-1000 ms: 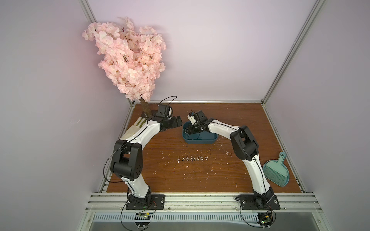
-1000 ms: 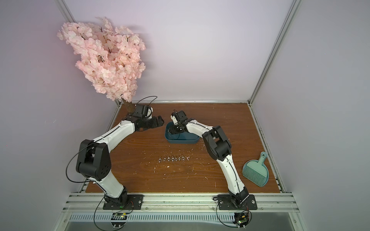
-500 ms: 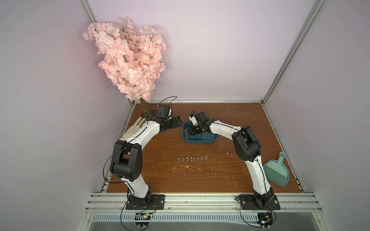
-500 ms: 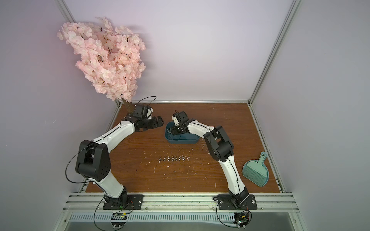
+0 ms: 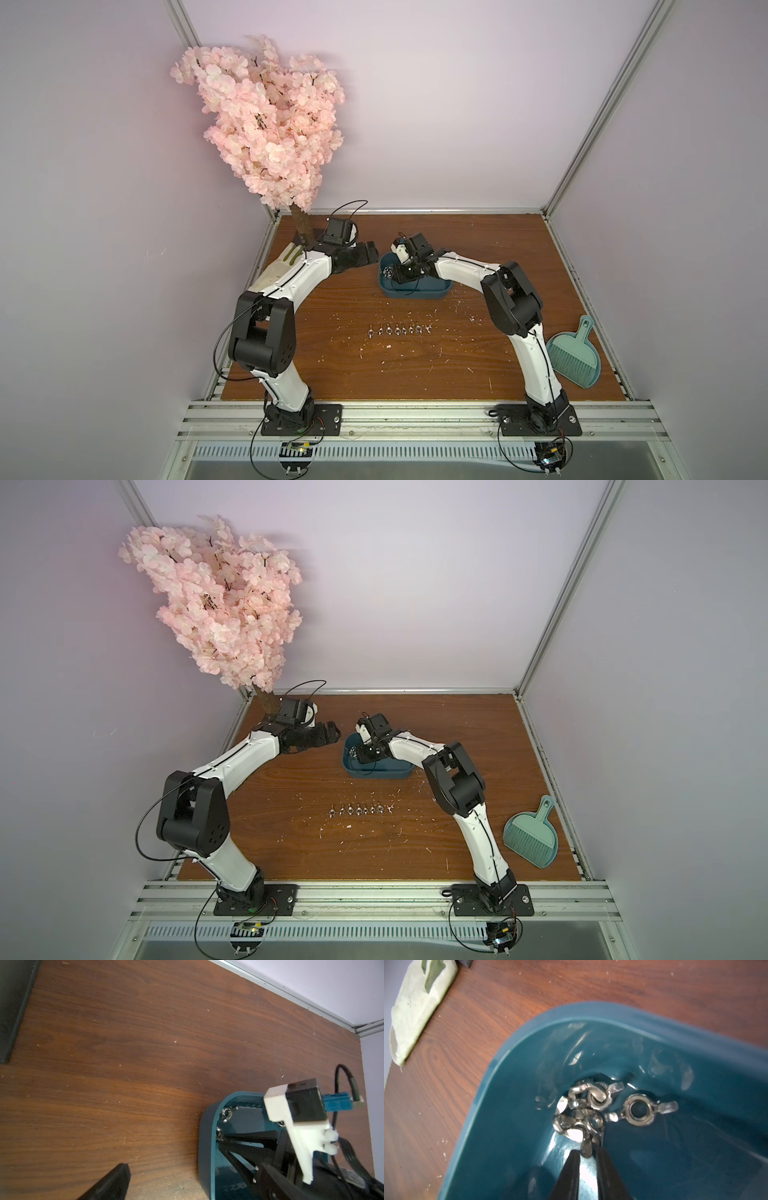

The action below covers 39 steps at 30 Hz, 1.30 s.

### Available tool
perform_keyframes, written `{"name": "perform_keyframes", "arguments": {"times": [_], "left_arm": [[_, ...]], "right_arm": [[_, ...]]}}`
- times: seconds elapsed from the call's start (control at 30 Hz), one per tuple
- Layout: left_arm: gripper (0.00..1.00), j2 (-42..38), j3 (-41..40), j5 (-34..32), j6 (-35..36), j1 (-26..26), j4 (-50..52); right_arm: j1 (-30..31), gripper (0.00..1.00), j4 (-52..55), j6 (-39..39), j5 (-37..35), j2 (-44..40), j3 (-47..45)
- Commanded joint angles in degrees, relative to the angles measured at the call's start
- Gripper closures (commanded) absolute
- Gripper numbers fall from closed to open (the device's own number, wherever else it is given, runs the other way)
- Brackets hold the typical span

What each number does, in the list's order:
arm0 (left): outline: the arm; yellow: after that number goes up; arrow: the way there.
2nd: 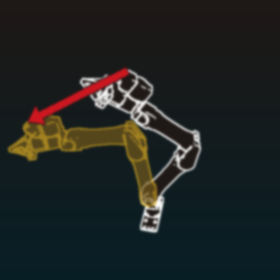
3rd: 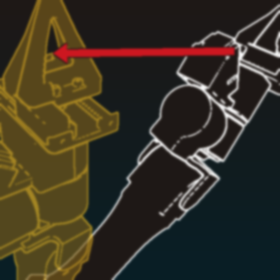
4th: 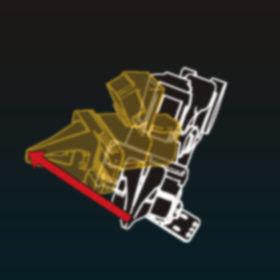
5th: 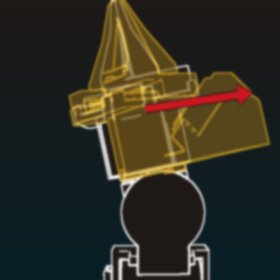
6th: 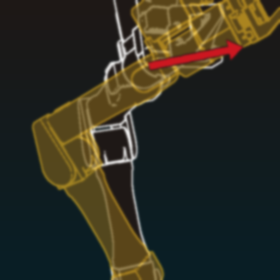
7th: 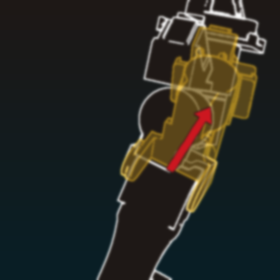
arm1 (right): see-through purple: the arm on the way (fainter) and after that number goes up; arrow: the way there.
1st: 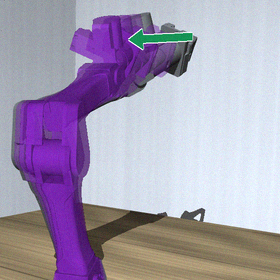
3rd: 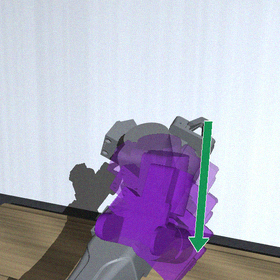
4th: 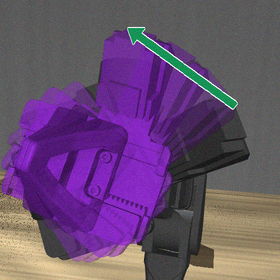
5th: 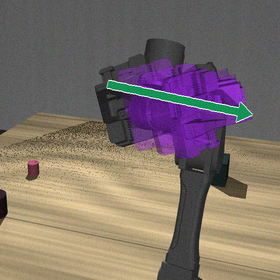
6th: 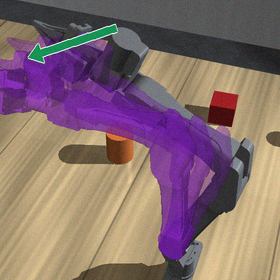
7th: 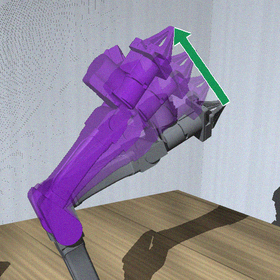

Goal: Take out the wing nut from the storage box
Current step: Pick up the wing nut from the storage box, then place the wing nut at the center of the board.

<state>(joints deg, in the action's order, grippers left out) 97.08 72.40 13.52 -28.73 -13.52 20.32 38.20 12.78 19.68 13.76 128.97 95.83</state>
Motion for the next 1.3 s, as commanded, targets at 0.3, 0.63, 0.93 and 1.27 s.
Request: {"name": "perform_keyframes", "arguments": {"times": [0.3,0.63,0.93,1.27], "left_arm": [[0.00,-0.4,0.3,2.6,0.2,0.8,-1.1],[0.05,0.8,0.8,5.3,0.4,-0.9,-2.9],[0.03,3.2,3.2,5.9,0.4,-2.5,-4.0],[0.00,5.0,4.5,7.2,1.1,-3.4,-4.6]], "right_arm": [[-1.2,0.95,-3.3,-0.3,-2.3,-8.7,-5.5],[-1.5,0.96,-2.2,-2.1,-4.7,-14.6,-9.9],[-1.3,0.96,1.4,-2.9,-8.9,-25.7,-19.2],[4.0,0.96,3.1,4.8,-15.8,-41.6,-37.5]]}}
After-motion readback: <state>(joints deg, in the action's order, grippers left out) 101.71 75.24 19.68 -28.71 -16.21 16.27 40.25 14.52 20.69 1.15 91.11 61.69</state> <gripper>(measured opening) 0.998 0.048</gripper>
